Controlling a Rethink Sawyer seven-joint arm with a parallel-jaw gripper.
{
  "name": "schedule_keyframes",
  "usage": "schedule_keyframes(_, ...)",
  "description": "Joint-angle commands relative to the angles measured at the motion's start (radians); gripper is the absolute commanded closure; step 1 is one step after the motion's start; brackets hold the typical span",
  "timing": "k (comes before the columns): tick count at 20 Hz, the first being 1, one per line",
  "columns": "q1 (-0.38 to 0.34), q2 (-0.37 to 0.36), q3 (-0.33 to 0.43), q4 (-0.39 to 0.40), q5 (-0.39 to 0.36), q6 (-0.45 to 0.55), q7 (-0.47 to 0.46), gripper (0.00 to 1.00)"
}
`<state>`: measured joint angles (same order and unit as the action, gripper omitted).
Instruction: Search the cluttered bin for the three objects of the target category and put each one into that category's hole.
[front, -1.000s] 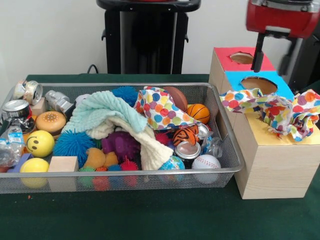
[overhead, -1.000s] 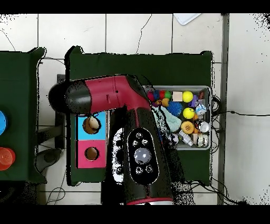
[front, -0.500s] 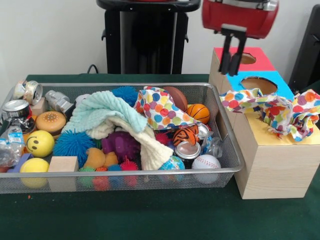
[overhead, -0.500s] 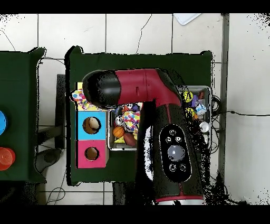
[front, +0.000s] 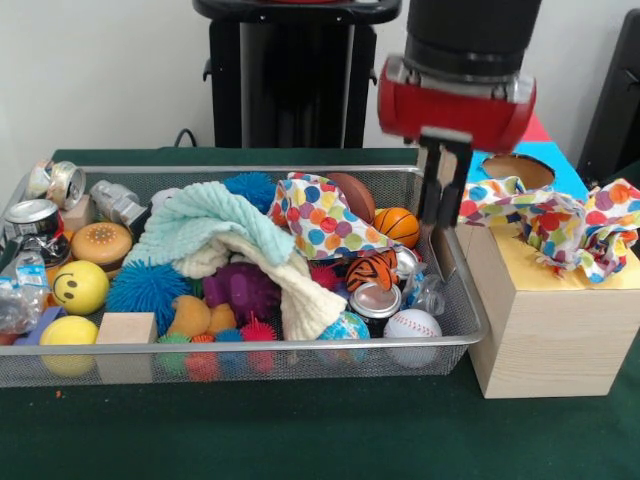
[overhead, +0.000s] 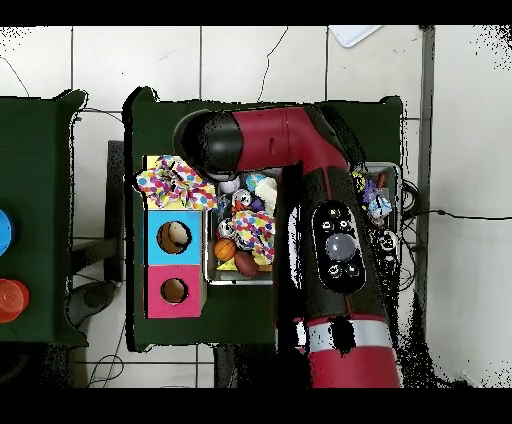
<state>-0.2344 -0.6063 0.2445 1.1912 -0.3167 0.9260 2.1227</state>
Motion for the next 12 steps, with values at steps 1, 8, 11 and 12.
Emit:
schedule_keyframes(1,0.015,0.158,0.096,-0.077,-0.071,0.038,-0.230,1.00)
schedule_keyframes(8,0.054,0.139,0.072,-0.035,-0.040,0.064,-0.120,1.00)
schedule_keyframes(11,0.068,0.112,0.060,0.014,-0.010,0.097,-0.077,1.00)
schedule_keyframes(12,0.071,0.099,0.058,0.035,0.001,0.112,-0.068,1.00)
